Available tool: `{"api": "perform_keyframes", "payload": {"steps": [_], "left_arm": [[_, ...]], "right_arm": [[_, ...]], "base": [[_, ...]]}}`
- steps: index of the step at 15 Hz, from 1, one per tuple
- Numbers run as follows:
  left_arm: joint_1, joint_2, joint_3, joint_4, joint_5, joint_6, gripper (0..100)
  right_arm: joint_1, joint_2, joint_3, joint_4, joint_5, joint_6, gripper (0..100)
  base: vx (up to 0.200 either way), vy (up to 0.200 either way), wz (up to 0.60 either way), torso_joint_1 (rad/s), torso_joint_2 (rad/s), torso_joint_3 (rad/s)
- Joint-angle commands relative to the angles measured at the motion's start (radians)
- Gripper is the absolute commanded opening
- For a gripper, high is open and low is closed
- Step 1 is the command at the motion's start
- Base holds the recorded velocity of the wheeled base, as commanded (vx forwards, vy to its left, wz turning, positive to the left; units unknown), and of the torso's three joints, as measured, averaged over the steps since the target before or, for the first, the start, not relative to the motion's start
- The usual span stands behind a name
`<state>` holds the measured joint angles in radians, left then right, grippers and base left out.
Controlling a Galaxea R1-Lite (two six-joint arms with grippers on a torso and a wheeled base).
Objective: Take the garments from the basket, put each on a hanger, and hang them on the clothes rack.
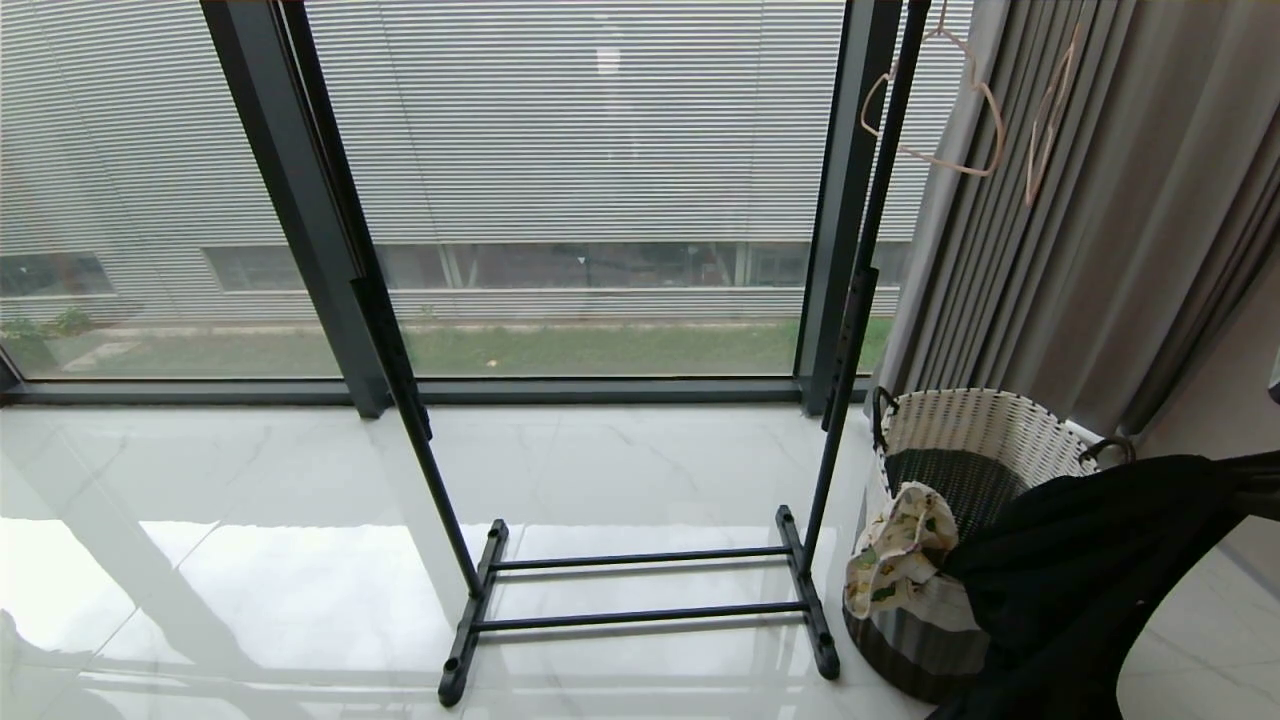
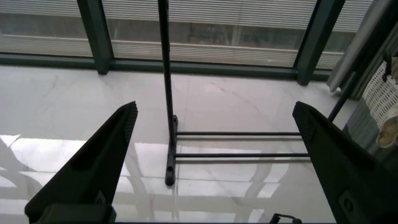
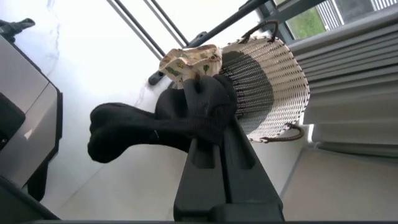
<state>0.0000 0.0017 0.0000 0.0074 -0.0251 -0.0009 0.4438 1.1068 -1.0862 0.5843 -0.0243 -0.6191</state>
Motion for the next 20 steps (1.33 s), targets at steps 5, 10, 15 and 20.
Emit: {"api": "perform_keyframes", "payload": {"steps": [5, 10, 15, 20], "left_arm": [[-0.172, 0.672, -0.394, -0.287, -0.065, -0.108, 100], [-0.460, 1.224, -0.664, -0.337, -0.013, -0.090, 100], [-0.884, 1.495, -0.724, -0.385, 0.195, -0.143, 100], [-1.247, 1.859, -0.879, -0.561, 0.332, -0.294, 100]], "right_arm": [[0.003, -0.013, -0.018, -0.003, 0.040, -0.002, 0], [0.015, 0.013, -0.021, -0.084, 0.119, -0.005, 0], [0.016, 0.019, -0.015, -0.090, 0.188, -0.002, 0], [0.075, 0.027, -0.017, -0.092, 0.195, -0.004, 0]], "base": [[0.000, 0.000, 0.00, 0.000, 0.00, 0.000], [0.000, 0.000, 0.00, 0.000, 0.00, 0.000], [0.000, 0.000, 0.00, 0.000, 0.00, 0.000], [0.000, 0.000, 0.00, 0.000, 0.00, 0.000]]}}
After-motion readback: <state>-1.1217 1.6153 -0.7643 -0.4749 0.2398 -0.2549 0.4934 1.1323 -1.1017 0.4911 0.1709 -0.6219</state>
